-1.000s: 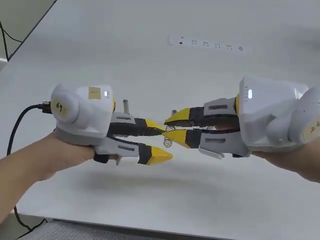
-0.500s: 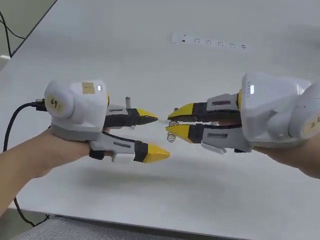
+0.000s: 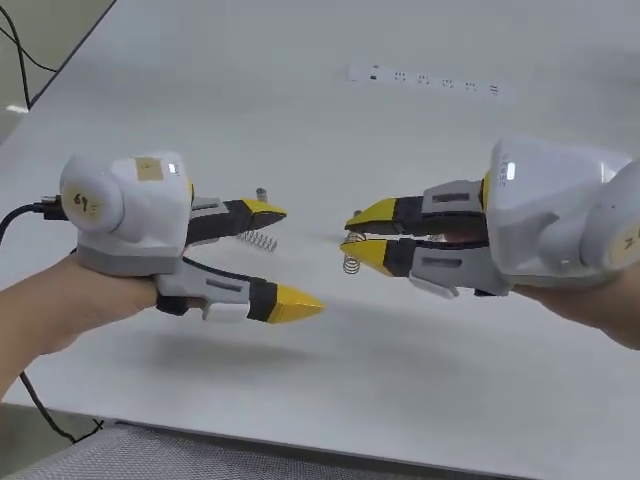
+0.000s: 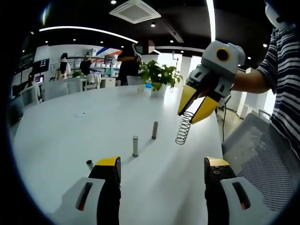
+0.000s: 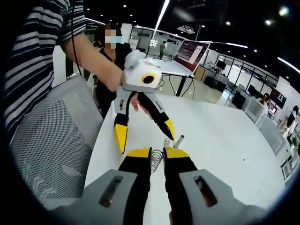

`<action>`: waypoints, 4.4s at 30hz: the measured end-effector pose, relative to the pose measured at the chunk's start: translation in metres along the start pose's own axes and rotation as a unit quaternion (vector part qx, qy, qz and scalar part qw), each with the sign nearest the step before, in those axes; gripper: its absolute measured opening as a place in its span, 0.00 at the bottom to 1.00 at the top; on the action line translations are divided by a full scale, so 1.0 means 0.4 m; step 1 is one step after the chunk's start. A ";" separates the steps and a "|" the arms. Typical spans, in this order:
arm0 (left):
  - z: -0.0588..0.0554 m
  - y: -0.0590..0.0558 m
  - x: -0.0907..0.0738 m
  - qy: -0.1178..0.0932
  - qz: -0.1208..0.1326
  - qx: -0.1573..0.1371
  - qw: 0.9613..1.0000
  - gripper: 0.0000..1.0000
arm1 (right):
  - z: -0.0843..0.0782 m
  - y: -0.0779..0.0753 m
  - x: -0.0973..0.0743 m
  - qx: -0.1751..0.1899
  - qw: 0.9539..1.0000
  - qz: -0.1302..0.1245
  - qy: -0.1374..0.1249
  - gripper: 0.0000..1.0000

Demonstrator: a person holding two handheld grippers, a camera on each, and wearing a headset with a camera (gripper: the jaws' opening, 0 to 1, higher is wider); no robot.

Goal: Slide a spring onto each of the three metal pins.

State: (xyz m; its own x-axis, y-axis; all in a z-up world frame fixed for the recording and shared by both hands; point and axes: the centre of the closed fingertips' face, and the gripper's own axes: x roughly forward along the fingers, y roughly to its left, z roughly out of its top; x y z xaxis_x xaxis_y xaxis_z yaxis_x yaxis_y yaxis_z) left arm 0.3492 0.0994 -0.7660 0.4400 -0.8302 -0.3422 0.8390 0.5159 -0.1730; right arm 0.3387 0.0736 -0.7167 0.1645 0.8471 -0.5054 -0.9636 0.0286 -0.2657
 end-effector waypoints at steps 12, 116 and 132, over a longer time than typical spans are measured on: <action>-0.010 0.046 -0.056 -0.013 0.050 -0.017 0.999 0.93 | -0.005 -0.009 0.005 0.002 1.000 -0.009 0.002 0.11; -0.059 0.090 -0.240 -0.053 0.134 -0.064 0.987 0.97 | -0.130 -0.221 0.066 0.121 0.983 -0.136 0.021 0.11; -0.057 0.090 -0.242 -0.055 0.136 -0.065 0.987 0.97 | -0.143 -0.219 0.072 0.122 0.983 -0.133 0.027 0.11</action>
State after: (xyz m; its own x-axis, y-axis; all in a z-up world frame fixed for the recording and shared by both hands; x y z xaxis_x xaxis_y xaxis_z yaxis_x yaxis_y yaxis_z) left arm 0.3296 0.2034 -0.7599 0.6809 -0.6722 -0.2907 0.6404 0.7391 -0.2090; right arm 0.4398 0.0650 -0.7550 0.4217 0.7632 -0.4896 -0.9060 0.3764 -0.1935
